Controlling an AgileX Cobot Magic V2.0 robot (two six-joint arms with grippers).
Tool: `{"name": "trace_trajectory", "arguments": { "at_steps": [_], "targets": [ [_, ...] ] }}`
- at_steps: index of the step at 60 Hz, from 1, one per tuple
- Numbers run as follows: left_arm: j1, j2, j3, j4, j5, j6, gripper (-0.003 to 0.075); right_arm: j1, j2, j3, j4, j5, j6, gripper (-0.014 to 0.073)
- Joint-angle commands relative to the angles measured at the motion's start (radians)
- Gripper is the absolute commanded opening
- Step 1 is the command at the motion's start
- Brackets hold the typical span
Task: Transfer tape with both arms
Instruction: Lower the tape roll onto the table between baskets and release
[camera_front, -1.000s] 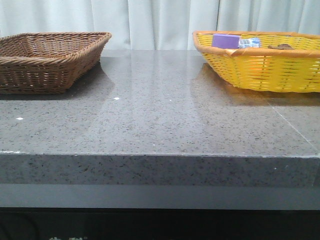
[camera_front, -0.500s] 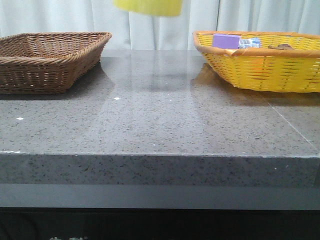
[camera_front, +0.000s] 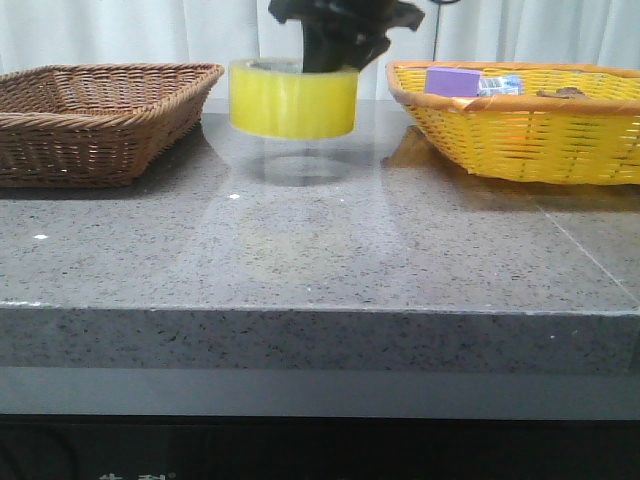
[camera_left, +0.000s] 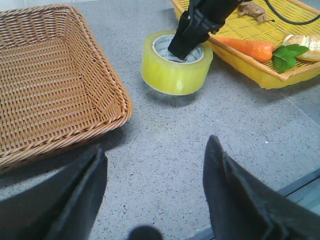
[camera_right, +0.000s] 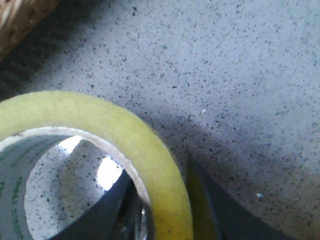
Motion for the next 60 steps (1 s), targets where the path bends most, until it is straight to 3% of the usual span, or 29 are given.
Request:
{"name": "trace_trajectory", "arguments": {
  "at_steps": [1, 23, 60],
  "targets": [
    [-0.007, 0.001, -0.035, -0.020, -0.071, 0.000, 0.0420, 0.000, -0.074, -0.030, 0.020, -0.064, -0.009, 0.0146],
    [-0.007, 0.001, -0.035, -0.020, -0.071, 0.000, 0.0420, 0.002, -0.074, -0.030, 0.025, 0.017, -0.008, 0.0148],
    [-0.007, 0.001, -0.035, -0.020, -0.071, 0.000, 0.0420, 0.045, -0.076, 0.006, -0.034, -0.090, 0.012, 0.0148]
  ]
}}
